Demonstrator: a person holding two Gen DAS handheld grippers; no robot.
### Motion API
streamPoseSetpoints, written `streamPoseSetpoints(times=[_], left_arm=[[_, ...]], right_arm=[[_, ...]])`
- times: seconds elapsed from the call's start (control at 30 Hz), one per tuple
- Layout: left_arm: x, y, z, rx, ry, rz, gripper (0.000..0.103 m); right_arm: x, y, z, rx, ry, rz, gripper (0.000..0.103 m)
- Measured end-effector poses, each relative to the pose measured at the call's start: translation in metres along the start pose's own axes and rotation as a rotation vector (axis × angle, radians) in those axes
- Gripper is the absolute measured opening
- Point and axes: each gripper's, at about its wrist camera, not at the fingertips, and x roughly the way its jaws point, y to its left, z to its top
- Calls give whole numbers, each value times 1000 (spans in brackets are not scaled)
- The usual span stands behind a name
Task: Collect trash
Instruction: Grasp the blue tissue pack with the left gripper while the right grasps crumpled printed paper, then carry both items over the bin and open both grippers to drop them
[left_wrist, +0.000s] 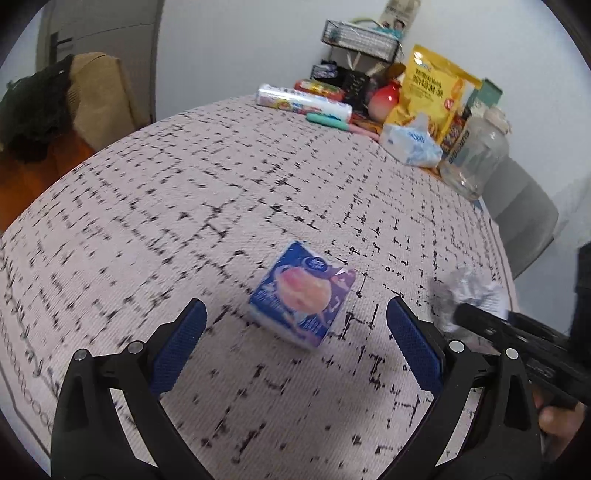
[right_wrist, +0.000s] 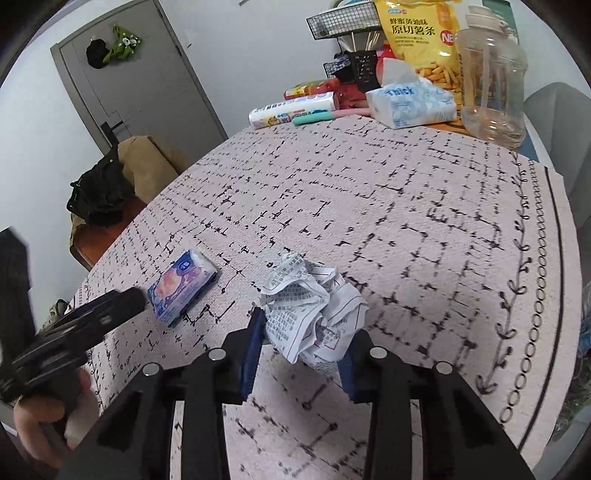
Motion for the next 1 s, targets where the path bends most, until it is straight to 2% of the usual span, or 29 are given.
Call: streamPoseSetpoints(times=[0.27, 0.33, 0.43, 0.47, 0.6, 0.7, 1.0], left_arm=[[31, -20, 0, 74, 68, 43, 97], [36, -23, -1, 87, 85, 62, 93], [37, -28, -1, 101, 85, 110, 74], [35, -28, -1, 95, 85, 114, 59], [25, -27, -1, 59, 101, 75, 37], [13, -31, -2, 52, 92, 55, 32], [-40, -48, 10, 58, 14, -38, 31]], right_arm=[[-42, -18, -14, 22, -49, -3, 34], [-53, -23, -17, 32, -59, -3, 34], [-65, -31, -22, 46, -73, -10, 34], [-68, -33, -24, 50, -75, -13, 34], [-79, -42, -30, 71, -87, -23, 34], [-88, -46, -34, 83, -99, -23, 34], [-125, -66, -42, 121, -162, -38, 35]])
